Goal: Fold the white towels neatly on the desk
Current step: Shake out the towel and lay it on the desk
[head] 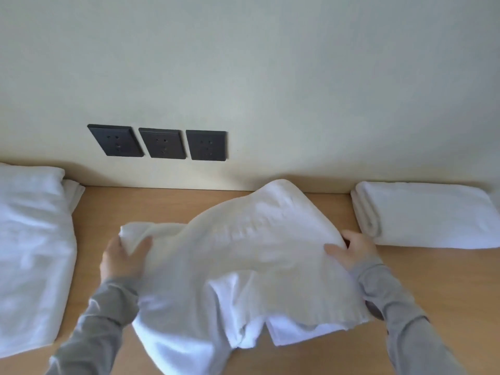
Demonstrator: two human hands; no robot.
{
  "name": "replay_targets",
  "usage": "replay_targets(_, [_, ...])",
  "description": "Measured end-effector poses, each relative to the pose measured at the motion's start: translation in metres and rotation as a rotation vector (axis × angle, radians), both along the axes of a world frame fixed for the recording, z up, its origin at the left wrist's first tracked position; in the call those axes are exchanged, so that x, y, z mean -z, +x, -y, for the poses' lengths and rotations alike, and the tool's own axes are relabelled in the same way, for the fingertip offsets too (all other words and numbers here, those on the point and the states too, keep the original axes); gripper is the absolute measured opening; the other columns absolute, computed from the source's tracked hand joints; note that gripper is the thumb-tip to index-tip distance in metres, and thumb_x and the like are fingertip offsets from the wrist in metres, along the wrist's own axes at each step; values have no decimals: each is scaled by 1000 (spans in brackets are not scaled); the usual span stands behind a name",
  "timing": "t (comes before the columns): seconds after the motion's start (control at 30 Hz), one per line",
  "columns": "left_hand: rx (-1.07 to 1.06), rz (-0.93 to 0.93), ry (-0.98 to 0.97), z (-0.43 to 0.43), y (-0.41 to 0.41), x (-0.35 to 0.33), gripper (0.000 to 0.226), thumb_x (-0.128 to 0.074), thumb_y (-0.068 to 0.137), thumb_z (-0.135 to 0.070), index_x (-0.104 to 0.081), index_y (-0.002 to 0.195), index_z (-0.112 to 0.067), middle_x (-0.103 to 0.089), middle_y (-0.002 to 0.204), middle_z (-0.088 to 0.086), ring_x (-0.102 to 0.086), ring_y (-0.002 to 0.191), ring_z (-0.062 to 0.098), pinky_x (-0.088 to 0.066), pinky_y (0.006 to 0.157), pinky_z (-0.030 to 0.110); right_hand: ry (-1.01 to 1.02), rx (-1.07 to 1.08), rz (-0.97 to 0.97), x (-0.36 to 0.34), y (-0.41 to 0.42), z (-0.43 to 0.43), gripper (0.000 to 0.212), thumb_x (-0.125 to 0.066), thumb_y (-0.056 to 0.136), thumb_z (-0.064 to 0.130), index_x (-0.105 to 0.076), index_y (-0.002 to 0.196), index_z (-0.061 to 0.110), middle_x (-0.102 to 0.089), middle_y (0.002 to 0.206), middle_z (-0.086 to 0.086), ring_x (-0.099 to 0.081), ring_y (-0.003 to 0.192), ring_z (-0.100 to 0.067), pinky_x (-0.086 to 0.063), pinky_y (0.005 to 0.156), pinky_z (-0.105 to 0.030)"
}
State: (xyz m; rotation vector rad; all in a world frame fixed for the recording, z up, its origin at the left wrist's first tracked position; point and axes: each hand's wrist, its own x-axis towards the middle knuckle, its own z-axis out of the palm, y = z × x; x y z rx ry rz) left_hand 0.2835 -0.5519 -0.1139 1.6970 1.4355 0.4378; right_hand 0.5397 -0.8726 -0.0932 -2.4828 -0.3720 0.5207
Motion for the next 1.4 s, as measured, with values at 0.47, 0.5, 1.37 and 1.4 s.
replay_targets(0.47, [268, -500, -108, -55, 5, 56, 105, -65, 76, -57, -4, 151, -15, -7, 157, 14, -6, 144, 34, -14, 116, 49, -589, -157, 73, 74, -50, 38, 70, -36, 91, 59, -16, 146, 20, -22, 151, 2, -28, 135, -18, -36, 102, -32])
replay_targets(0.5, [234, -476, -130, -45, -5, 64, 106, -67, 74, -57, -3, 150, -18, -7, 157, 14, -6, 144, 35, -14, 115, 51, -607, -175, 76, 80, -50, 39, 68, -35, 91, 58, -16, 146, 22, -19, 152, 3, -26, 137, -17, -36, 103, -31])
replay_targets(1.37, [10, -42, -794, -46, -117, 62, 20, -66, 85, -31, -62, 89, -11, -57, 81, 11, -57, 63, 22, -50, 41, 23, 31, -1040, 417, 90, -299, -230, 69, -82, 43, 57, -60, 100, 24, -63, 91, 9, -63, 75, -12, -51, 63, -20])
replay_targets(1.4, [7, -9, -837, -48, -118, 61, 23, -63, 88, -32, -63, 95, -10, -57, 85, 11, -58, 64, 22, -50, 42, 24, 44, -992, 425, 91, -298, -232, 64, -83, 46, 50, -60, 99, 23, -64, 90, 9, -63, 74, -13, -51, 63, -19])
